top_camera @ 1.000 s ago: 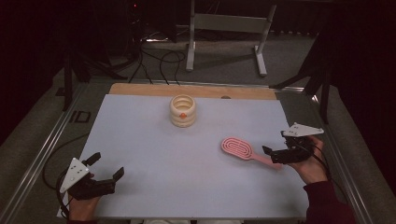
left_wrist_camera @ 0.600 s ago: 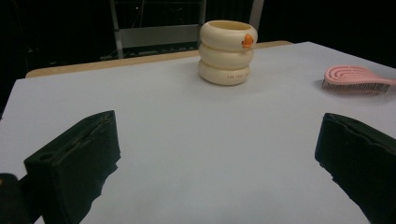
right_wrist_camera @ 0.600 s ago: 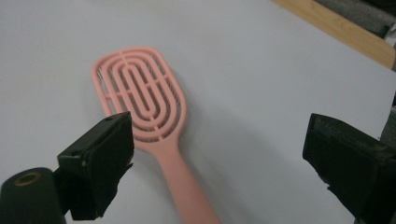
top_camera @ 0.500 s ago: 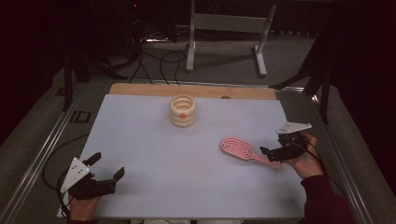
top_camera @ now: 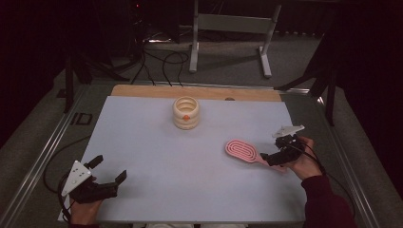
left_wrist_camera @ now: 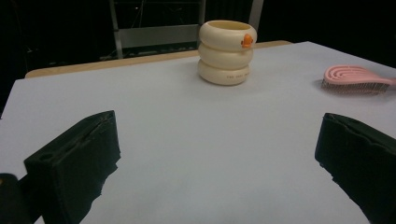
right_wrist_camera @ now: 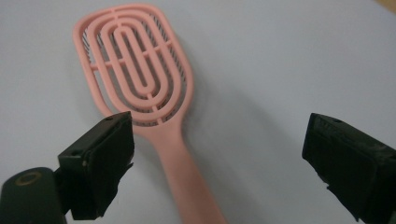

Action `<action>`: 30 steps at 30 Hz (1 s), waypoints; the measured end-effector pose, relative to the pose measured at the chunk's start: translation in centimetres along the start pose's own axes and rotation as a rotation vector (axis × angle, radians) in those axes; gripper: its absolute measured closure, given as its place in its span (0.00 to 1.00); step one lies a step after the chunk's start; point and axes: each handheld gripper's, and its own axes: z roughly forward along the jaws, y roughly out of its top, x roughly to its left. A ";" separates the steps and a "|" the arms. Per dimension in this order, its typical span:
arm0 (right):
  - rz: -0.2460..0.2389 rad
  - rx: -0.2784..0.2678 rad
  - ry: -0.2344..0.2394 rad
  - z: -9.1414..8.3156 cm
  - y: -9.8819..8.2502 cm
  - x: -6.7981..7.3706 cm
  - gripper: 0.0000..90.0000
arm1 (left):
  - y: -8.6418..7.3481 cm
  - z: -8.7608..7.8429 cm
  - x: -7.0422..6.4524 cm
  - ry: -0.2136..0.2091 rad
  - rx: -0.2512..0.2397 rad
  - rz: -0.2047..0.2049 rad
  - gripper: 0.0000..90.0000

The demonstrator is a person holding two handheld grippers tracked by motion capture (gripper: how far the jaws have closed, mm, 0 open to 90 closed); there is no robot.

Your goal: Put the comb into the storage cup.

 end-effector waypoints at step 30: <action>-0.061 0.148 0.069 3.8 -0.1 1.2 0.11 | 0.0 0.1 0.0 -0.004 0.005 0.001 0.01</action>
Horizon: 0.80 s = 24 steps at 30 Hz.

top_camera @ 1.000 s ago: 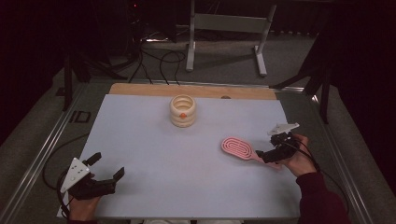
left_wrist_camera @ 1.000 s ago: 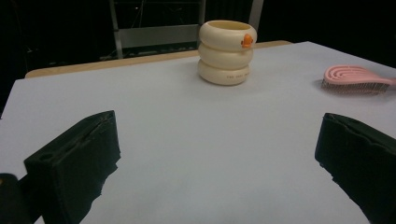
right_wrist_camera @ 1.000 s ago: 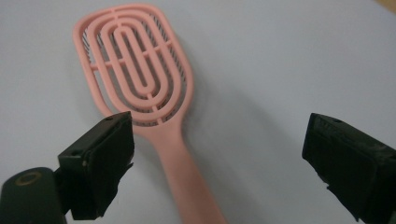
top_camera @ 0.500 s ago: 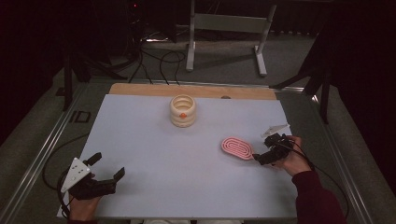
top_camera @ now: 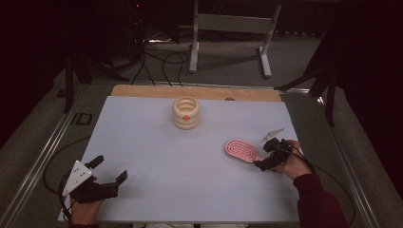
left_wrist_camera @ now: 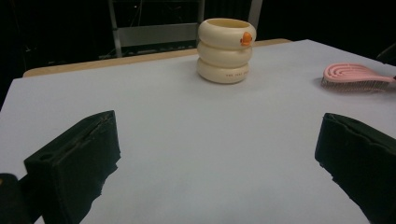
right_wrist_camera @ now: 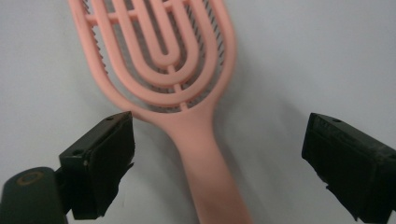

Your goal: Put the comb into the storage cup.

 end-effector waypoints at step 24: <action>-0.069 0.088 0.096 1.5 0.2 1.3 0.44 | -0.1 0.1 -0.1 -0.004 0.006 0.001 0.01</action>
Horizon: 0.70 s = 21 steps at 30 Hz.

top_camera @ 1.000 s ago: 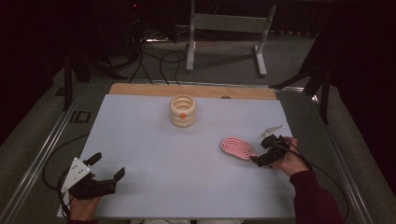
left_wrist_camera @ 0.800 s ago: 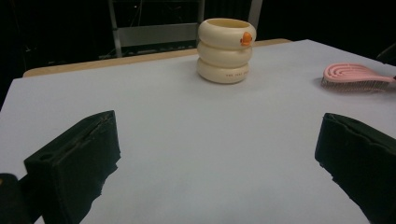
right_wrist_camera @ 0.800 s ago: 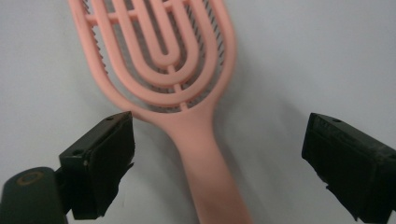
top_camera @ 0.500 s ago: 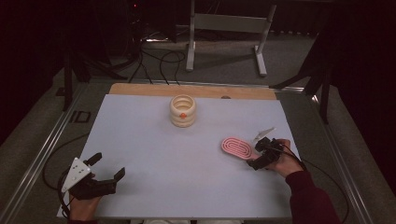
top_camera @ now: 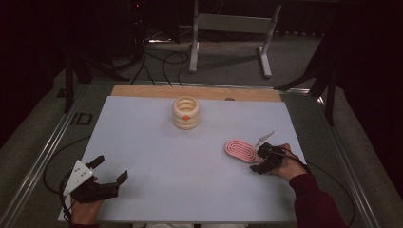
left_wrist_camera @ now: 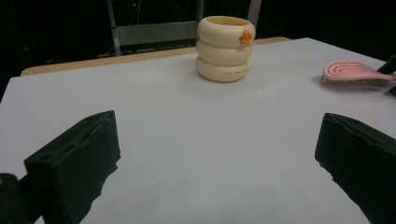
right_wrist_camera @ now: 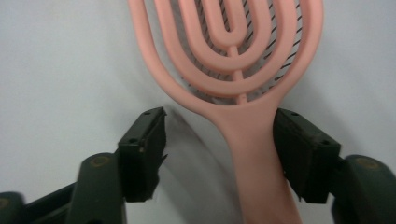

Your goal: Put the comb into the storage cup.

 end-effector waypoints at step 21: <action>-0.028 0.090 -0.043 -0.2 1.1 0.0 0.71 | 0.0 0.1 -0.1 0.001 0.008 0.009 0.01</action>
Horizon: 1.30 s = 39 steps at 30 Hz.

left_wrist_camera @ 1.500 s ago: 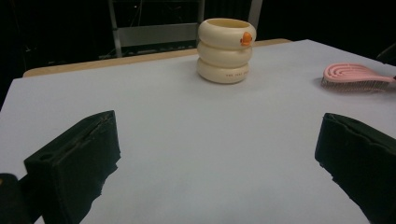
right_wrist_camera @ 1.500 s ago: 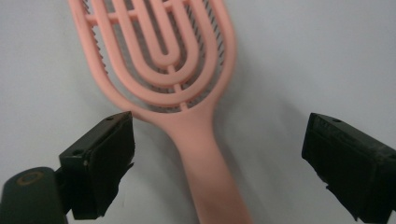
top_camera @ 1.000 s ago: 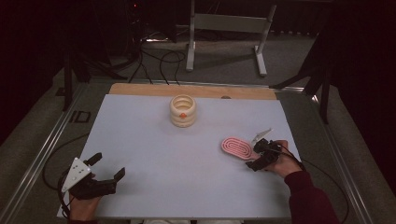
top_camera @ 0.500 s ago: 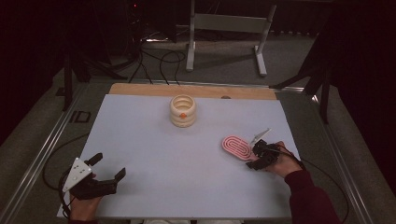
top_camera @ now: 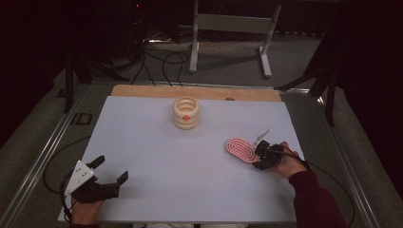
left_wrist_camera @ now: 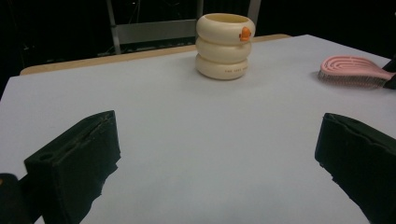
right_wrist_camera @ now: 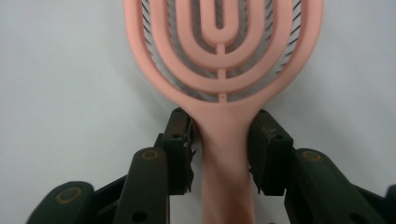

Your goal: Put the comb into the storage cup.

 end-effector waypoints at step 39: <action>0.088 0.012 0.010 -0.1 -0.1 -0.1 0.78 | -0.1 0.0 0.0 0.001 0.010 -0.005 0.01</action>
